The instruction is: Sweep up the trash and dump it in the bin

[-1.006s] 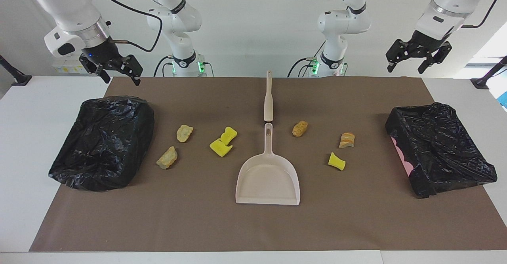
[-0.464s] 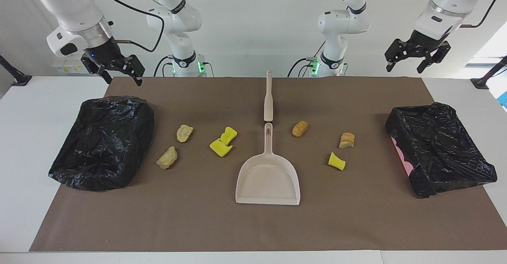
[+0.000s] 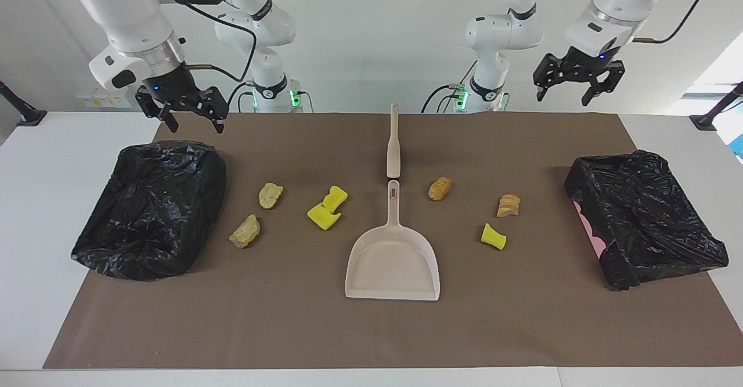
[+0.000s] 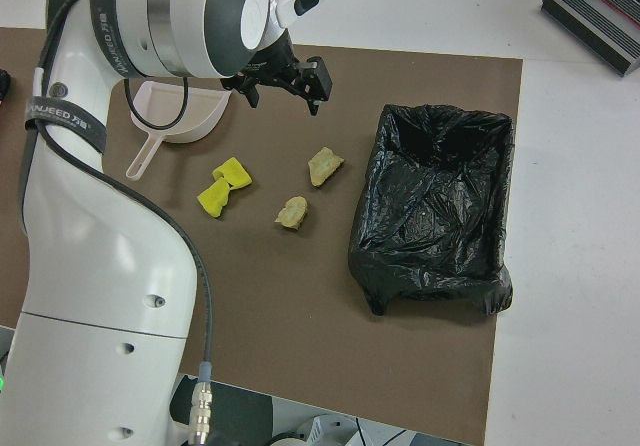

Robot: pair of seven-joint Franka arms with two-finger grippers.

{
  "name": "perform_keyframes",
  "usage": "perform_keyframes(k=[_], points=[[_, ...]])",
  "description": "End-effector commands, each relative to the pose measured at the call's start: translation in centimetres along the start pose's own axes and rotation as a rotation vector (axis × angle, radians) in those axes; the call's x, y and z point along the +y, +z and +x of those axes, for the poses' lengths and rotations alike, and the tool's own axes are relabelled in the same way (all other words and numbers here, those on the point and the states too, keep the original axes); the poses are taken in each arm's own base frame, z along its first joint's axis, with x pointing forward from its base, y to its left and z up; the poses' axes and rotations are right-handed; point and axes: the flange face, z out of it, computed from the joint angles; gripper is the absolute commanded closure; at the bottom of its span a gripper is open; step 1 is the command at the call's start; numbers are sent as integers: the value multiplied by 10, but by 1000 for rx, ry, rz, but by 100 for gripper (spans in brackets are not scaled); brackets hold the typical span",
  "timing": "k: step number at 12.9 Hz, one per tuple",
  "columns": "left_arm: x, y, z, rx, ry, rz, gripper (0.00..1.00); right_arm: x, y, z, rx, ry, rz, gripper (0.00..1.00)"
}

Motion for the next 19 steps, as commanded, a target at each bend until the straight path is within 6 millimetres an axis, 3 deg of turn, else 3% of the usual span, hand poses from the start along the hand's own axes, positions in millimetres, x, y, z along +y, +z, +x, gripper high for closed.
perform_keyframes(k=[1, 4, 7, 8, 9, 11, 13, 15, 19], points=[[43, 25, -20, 6, 18, -8, 0, -34, 23, 18, -1, -49, 4, 0], [115, 82, -47, 2, 28, 16, 0, -77, 37, 28, 41, -14, 43, 0], [172, 131, -71, -10, 5, -2, 0, -117, 80, 43, 3, -38, 40, 0], [188, 146, -77, -19, 3, -7, 0, -138, 97, 48, 2, -23, 36, 0], [196, 158, -80, -29, -5, -4, 0, -164, 108, 48, 12, -12, 34, 0], [225, 189, -94, -39, 30, 23, 0, -191, 130, 52, 14, 35, 59, 0], [253, 211, -105, -36, 22, 14, 0, -237, 152, 47, 16, 55, 83, 0], [282, 251, -121, -6, -4, 39, 0, -256, 177, 51, 10, 73, 115, 0], [313, 297, -137, -1, -39, 20, 0, -308, 217, 47, 27, 153, 123, 0]])
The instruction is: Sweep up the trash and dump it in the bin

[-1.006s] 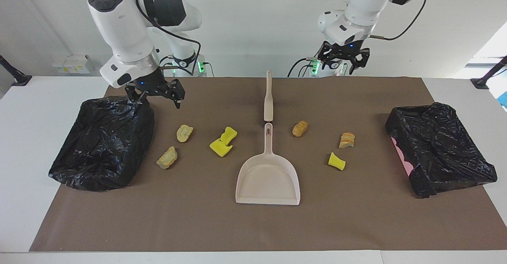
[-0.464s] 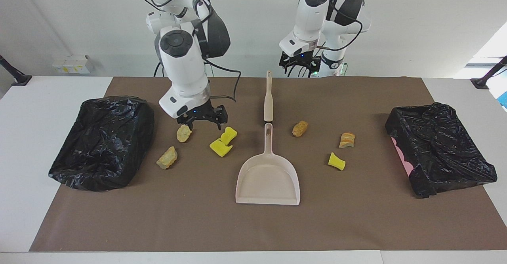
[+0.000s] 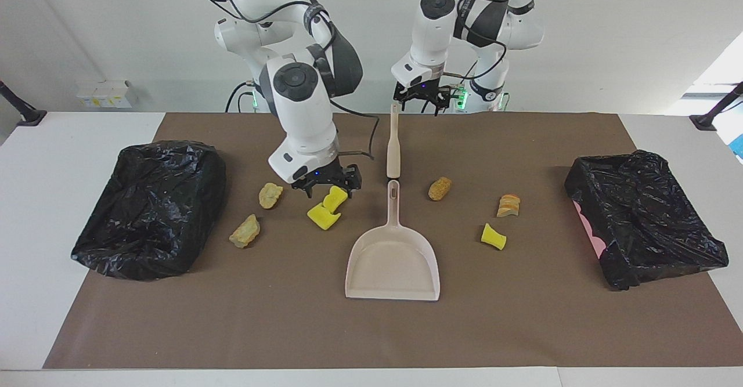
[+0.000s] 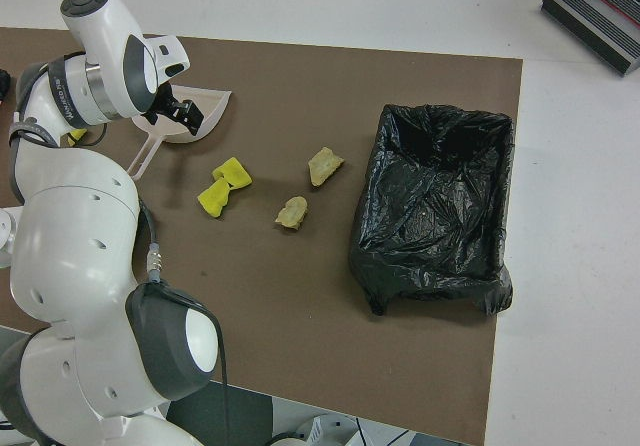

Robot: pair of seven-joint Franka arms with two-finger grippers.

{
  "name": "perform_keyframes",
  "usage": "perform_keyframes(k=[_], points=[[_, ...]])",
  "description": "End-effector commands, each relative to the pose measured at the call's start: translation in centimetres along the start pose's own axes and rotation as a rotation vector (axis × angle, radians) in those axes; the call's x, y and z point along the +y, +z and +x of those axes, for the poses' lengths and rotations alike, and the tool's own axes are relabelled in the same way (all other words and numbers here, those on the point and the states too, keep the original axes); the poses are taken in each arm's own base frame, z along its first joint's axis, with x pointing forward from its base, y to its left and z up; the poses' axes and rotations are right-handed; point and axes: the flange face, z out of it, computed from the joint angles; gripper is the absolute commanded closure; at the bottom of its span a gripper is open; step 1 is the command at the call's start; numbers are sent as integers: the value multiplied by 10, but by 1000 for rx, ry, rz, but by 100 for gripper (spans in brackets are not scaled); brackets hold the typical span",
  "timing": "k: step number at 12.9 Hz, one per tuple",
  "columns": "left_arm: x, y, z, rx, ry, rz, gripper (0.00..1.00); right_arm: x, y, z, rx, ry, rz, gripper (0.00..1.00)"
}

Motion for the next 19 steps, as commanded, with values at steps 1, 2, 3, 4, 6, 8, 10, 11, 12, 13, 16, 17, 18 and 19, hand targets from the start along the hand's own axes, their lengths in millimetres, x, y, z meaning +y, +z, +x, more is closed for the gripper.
perform_keyframes(k=[1, 2, 3, 4, 6, 8, 10, 11, 12, 13, 16, 17, 18, 19], points=[[12, 31, -4, -18, -33, -39, 0, -32, 28, -3, 13, 58, 29, 0], [13, 43, -8, -22, -39, -41, 0, -39, 35, -3, 19, 67, 33, 0], [13, 47, -10, -27, -37, -40, 0, -50, 42, -4, 20, 71, 28, 0], [10, 55, -13, -41, -36, -29, 1, -66, 54, -13, 16, 69, 17, 0], [12, 56, -16, -49, -30, -22, 19, -86, 73, -31, 12, 49, -19, 0], [12, 55, -16, -51, -31, -22, 52, -85, 75, -32, 9, 47, -25, 0], [11, 54, -14, -50, -31, -22, 79, -86, 77, -34, 8, 41, -30, 26], [11, 54, -13, -50, -33, -23, 94, -86, 77, -34, 9, 38, -34, 30], [11, 50, -11, -43, -33, -26, 100, -86, 77, -34, 11, 33, -40, 32], [12, 45, -8, -48, -37, -29, 100, -84, 77, -34, 10, 31, -47, 51], [9, 40, -9, -57, -39, -10, 100, -81, 75, -31, 19, 16, -58, 100], [9, 34, -11, -72, -38, 7, 100, -80, 74, -31, 26, -6, -66, 100], [5, 30, -11, -92, -40, 28, 100, -80, 69, -30, 33, -13, -63, 100], [-9, 21, -5, -98, -67, 39, 100, -71, 66, -23, 35, 0, -66, 100]])
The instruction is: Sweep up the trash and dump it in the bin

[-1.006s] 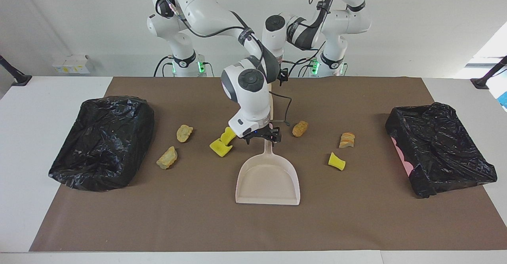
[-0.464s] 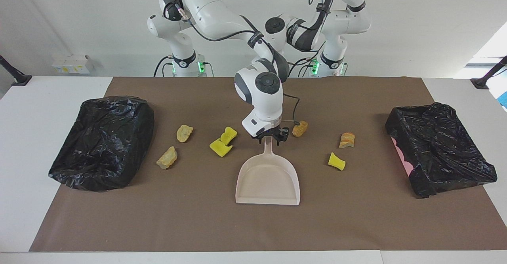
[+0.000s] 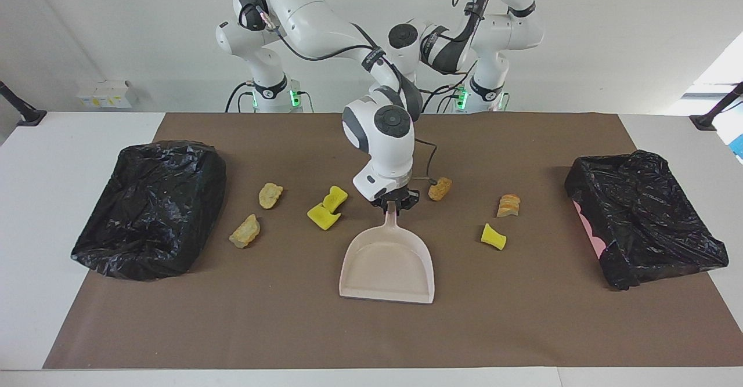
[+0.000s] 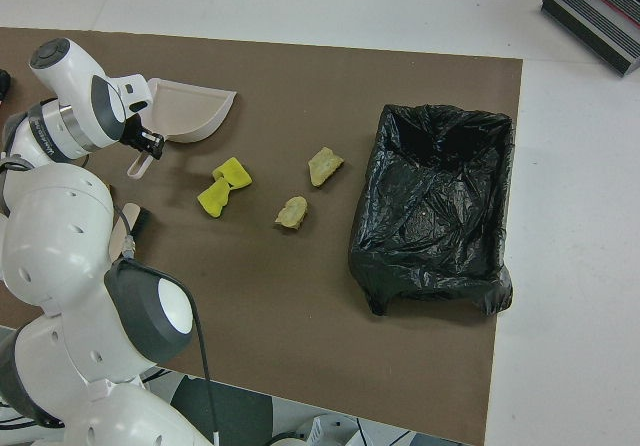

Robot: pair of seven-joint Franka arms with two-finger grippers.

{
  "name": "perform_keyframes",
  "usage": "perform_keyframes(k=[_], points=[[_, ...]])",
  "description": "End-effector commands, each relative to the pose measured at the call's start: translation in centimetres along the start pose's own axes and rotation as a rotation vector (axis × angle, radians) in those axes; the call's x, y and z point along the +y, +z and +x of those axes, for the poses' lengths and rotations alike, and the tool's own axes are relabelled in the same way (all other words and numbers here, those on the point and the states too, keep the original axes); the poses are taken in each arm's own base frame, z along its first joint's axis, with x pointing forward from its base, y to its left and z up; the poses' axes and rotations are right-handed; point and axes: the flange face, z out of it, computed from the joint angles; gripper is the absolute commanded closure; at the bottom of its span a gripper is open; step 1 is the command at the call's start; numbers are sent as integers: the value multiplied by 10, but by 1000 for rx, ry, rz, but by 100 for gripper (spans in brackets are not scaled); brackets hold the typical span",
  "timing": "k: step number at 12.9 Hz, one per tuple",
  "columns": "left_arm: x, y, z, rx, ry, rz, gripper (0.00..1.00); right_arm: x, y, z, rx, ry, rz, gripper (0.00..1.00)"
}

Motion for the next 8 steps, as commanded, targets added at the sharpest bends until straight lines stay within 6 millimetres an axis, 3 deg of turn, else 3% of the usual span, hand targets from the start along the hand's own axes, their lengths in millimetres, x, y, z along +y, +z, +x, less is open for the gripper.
perform_keyframes(k=[1, 5, 8], points=[[-30, -33, 6, 0, -67, 41, 100, 19, -20, 19, 17, -1, 1, 100], [-104, -73, 34, 16, -126, 21, 100, 46, -57, 26, 22, -60, 14, 100], [-168, -77, 73, 45, -170, 36, 100, 88, -78, 31, -6, -231, 6, 100]])
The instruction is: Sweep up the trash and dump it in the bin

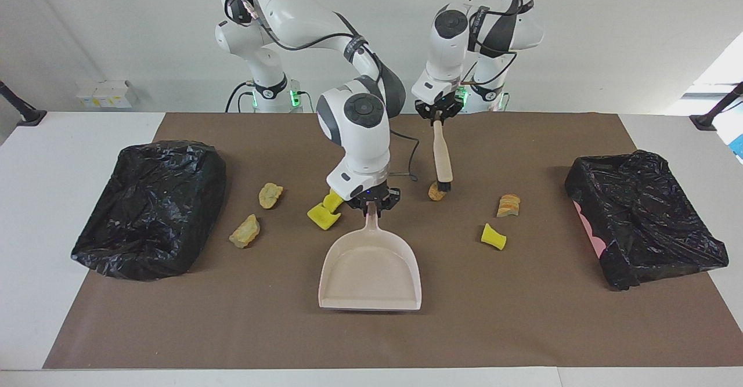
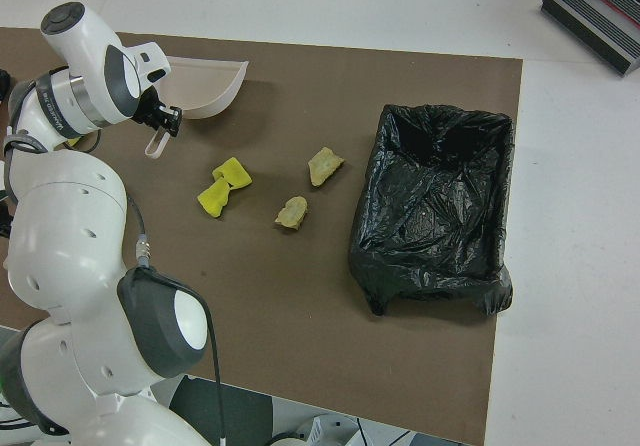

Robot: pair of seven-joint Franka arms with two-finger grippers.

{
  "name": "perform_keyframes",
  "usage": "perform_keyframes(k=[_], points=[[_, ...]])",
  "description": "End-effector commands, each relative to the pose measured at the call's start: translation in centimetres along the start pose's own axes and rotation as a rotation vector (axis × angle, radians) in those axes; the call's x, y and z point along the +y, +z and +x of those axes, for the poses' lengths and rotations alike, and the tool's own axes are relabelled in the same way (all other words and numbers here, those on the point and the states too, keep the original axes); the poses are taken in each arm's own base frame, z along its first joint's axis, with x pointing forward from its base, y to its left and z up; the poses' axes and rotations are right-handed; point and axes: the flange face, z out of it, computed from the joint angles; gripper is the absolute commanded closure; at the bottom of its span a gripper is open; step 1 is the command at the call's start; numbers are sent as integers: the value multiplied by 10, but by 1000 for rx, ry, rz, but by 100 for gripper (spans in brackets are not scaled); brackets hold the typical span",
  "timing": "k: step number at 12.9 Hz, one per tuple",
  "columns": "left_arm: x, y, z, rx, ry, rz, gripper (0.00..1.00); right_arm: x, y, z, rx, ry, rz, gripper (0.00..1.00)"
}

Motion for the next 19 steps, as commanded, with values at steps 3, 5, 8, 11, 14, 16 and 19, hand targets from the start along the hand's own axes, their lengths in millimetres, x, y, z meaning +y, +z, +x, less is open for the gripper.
perform_keyframes(k=[3, 5, 8, 11, 14, 16, 19], points=[[-103, 7, 78, -5, 24, -30, 100, 34, -20, -17, -85, -382, -10, 100], [-156, 11, 95, -5, 56, -14, 100, 39, -19, -21, -122, -528, -9, 100], [-210, 25, 107, -36, 72, -10, 100, 51, -14, -29, -154, -765, 1, 100], [-231, 40, 109, -66, 54, 19, 100, 68, -3, -37, -189, -1053, 25, 100], [-222, 60, 111, -102, 60, 22, 100, 84, 6, -56, -233, -1251, 55, 100], [-214, 62, 111, -85, 77, 22, 100, 87, 15, -72, -258, -1332, 50, 100], [-190, 68, 108, -83, 117, 17, 100, 76, 25, -94, -218, -1427, -71, 100]])
